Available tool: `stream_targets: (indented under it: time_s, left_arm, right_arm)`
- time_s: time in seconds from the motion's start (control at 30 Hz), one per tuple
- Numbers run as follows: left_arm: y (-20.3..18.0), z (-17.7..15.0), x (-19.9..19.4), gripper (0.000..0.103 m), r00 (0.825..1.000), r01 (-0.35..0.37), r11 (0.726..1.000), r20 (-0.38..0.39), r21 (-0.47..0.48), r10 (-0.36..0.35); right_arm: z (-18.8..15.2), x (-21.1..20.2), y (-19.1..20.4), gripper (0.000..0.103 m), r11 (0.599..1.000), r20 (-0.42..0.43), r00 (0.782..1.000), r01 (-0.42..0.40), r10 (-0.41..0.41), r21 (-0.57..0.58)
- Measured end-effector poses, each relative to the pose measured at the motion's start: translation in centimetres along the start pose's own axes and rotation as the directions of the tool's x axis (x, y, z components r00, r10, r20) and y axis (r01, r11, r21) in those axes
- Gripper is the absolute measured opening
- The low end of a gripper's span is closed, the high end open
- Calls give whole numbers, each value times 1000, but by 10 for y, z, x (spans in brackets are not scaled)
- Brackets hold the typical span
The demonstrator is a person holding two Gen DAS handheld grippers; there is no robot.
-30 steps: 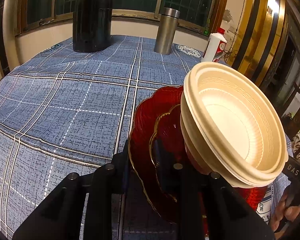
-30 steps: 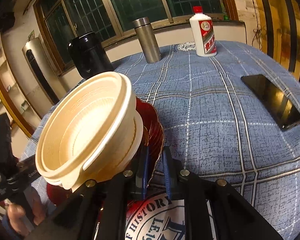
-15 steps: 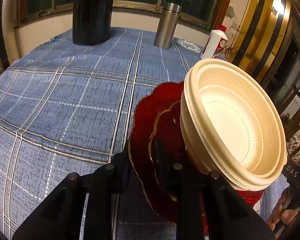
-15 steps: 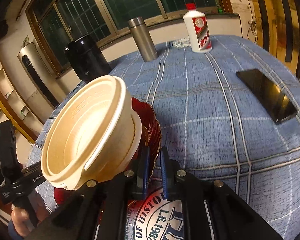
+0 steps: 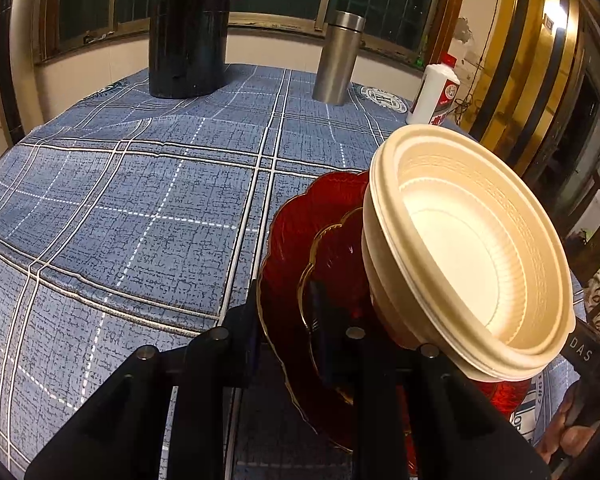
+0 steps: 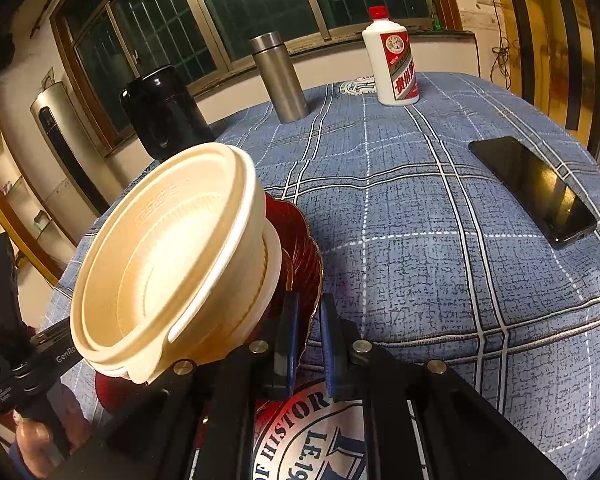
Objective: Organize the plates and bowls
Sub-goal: 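Press the beige plate down into the stacked plates with both grippers, then open both grippers off the beige plate and withdraw from the stack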
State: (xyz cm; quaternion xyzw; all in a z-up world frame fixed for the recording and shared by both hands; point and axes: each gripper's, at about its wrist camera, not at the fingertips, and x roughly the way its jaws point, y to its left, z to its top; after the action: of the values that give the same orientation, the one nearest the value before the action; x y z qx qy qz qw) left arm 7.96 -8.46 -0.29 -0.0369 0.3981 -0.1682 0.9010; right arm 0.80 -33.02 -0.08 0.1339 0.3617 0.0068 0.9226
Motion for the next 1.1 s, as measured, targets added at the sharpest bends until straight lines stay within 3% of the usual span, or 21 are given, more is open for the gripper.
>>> stream_targets:
  time_s: [0.3,0.67,0.97,1.1]
  left_arm:
    - [-1,0,1,18,1000,-3,1000,18,12,3]
    - [4,-3,-4,19,999,26,1000,-17,-9,-27]
    - [1,-8,-10,25,997,36,999,-63,12,-35]
    - [2,-13,-12,37,996,36,999,-80,13,-35]
  right_arm:
    - [0,1,3,10,999,15,1000,27,-27,-25]
    - [-1,-1,11,14,996,1,998,62,-62,-59]
    - [-6,-12,16,15,994,-24,998,63,-65,-87]
    - [-11,-18,17,17,995,-33,998,52,-56,-89]
